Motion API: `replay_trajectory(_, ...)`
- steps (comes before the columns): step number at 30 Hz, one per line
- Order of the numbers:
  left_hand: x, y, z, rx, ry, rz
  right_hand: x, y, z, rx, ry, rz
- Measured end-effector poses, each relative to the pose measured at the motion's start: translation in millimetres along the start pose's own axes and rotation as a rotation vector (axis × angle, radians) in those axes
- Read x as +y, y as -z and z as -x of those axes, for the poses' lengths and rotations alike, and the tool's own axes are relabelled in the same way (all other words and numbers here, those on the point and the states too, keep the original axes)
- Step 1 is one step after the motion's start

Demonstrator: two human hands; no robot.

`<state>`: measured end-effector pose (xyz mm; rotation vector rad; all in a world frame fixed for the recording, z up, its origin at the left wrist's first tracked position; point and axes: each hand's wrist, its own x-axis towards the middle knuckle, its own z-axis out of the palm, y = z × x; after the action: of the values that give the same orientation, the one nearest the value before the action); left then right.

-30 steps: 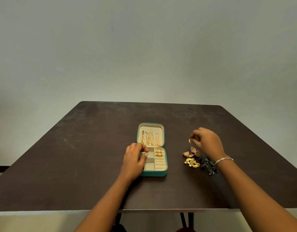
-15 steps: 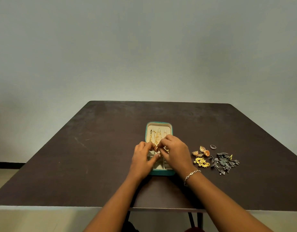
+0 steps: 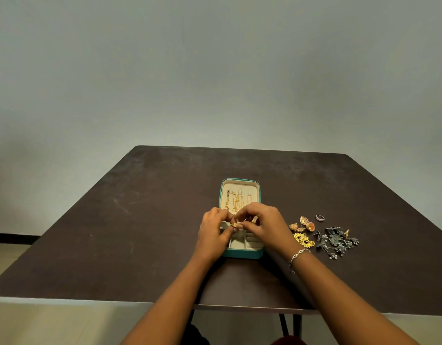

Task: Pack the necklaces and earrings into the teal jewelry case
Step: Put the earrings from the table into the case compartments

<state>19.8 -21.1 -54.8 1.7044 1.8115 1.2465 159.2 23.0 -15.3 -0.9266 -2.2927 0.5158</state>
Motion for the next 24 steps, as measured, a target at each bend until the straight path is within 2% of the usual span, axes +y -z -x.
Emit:
replay_trajectory(9,3,3,2,0.035,0.068,0.053,-5,-2,0,-0.043,0.015,0.170)
replay_trajectory(24,4,4,2,0.020,0.083,0.108,-6,10,-5,-0.020,0.000,0.192)
